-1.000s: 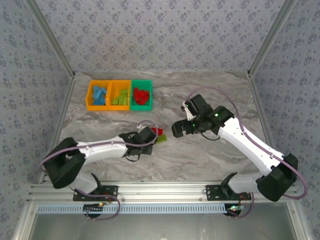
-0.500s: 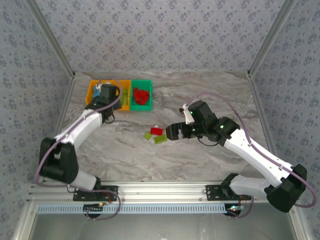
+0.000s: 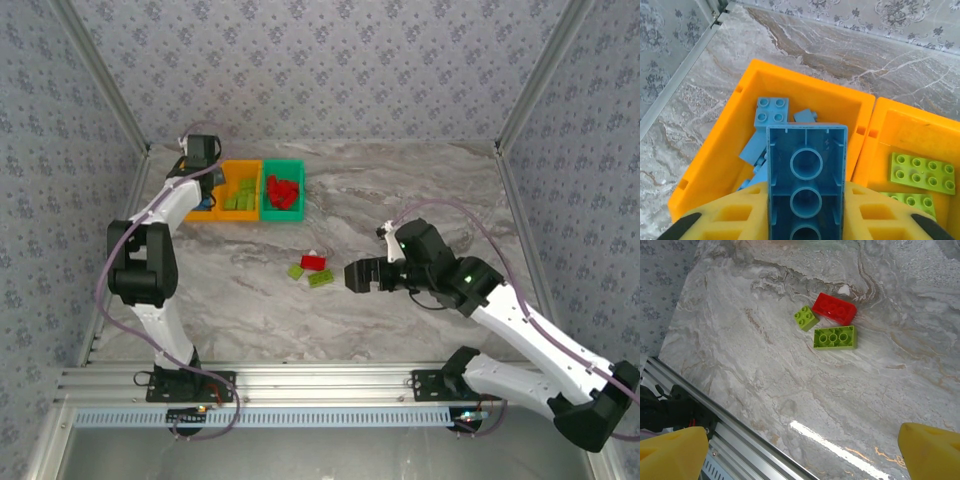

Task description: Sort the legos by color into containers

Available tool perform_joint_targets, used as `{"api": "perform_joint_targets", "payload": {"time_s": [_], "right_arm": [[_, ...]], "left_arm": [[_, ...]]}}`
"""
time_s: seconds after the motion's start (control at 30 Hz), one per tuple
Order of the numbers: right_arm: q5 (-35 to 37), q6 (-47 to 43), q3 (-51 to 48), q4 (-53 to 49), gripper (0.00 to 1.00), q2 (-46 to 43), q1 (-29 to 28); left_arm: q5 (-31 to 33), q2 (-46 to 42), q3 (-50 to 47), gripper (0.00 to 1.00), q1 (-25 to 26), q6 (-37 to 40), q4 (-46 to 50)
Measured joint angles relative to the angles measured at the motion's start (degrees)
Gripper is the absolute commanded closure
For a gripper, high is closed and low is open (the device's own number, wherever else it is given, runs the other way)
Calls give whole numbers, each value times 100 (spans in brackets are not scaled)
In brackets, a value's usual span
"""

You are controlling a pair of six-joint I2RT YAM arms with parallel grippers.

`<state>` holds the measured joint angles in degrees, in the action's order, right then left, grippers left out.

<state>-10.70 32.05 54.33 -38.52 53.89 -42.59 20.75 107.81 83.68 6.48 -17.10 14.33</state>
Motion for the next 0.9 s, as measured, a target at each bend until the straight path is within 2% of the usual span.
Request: {"api": "perform_joint_targets", "payload": {"time_s": [0.17,0.37,0.47,0.57,0.63,0.73,0.8,0.9], "right_arm": [[72,61,-87,-4,0,-57,0],[114,66,-87,26,0,85,0],[240,83,-87,76,0,291,0],[490,155,-83,85,0,662,-39],[669,236,-81,90,0,1008,-133],[863,442,-81,227,0,1550,-391],[955,551,-81,466,0,1928,-649],[1104,627,-35,752,0,2435,-949]], "left_arm": [[-61,0,7,49,-7,142,59],[-238,-127,-157,48,-15,142,50],[-601,-590,-584,49,-15,-55,70],[-1049,-1458,-1191,48,50,-271,68],[-1309,-2234,-1606,42,264,-317,66],[-1672,-3346,-1939,39,966,-92,114],[-1943,-4013,-2055,37,1558,269,227],[-2304,-4754,-2326,33,2017,922,516]]}}
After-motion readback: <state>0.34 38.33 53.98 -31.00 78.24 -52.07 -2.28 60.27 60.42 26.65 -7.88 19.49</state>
